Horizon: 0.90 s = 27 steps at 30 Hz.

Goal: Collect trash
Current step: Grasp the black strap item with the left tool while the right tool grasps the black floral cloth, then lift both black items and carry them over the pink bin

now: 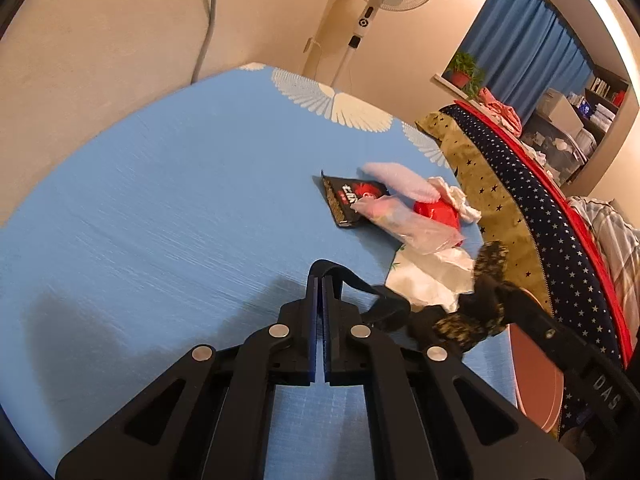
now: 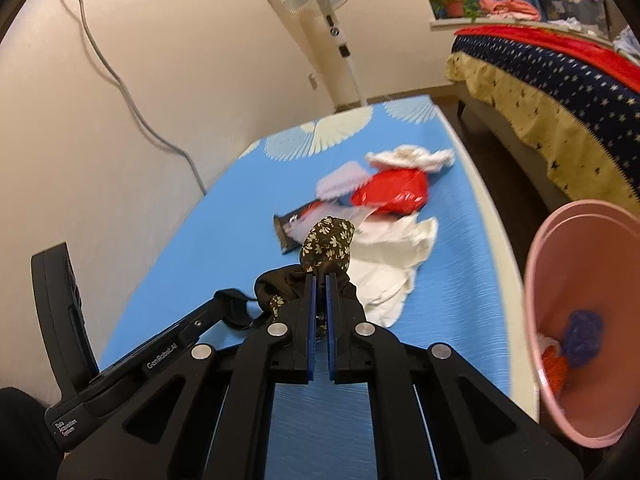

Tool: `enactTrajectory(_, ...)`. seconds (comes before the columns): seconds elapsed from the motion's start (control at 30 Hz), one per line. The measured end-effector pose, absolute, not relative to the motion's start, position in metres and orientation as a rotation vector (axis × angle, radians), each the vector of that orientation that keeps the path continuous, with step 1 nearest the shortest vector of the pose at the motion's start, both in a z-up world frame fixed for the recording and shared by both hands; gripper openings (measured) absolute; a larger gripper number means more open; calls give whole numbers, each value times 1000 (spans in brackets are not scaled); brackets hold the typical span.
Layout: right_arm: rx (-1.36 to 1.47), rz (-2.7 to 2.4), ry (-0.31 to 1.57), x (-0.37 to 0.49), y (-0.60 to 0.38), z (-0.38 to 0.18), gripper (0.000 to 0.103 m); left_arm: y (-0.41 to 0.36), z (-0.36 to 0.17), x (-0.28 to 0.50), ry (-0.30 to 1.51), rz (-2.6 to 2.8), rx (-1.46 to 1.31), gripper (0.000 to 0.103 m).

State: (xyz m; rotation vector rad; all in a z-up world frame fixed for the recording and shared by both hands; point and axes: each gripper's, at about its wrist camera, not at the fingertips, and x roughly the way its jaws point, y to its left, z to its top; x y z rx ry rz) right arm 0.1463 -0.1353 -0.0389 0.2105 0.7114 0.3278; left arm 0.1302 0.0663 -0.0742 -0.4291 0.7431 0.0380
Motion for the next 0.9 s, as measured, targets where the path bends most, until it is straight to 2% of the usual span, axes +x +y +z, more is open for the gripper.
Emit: enactTrajectory(0.9, 193, 222, 555, 65, -184, 30, 5, 40, -2, 63, 594, -21, -300, 2)
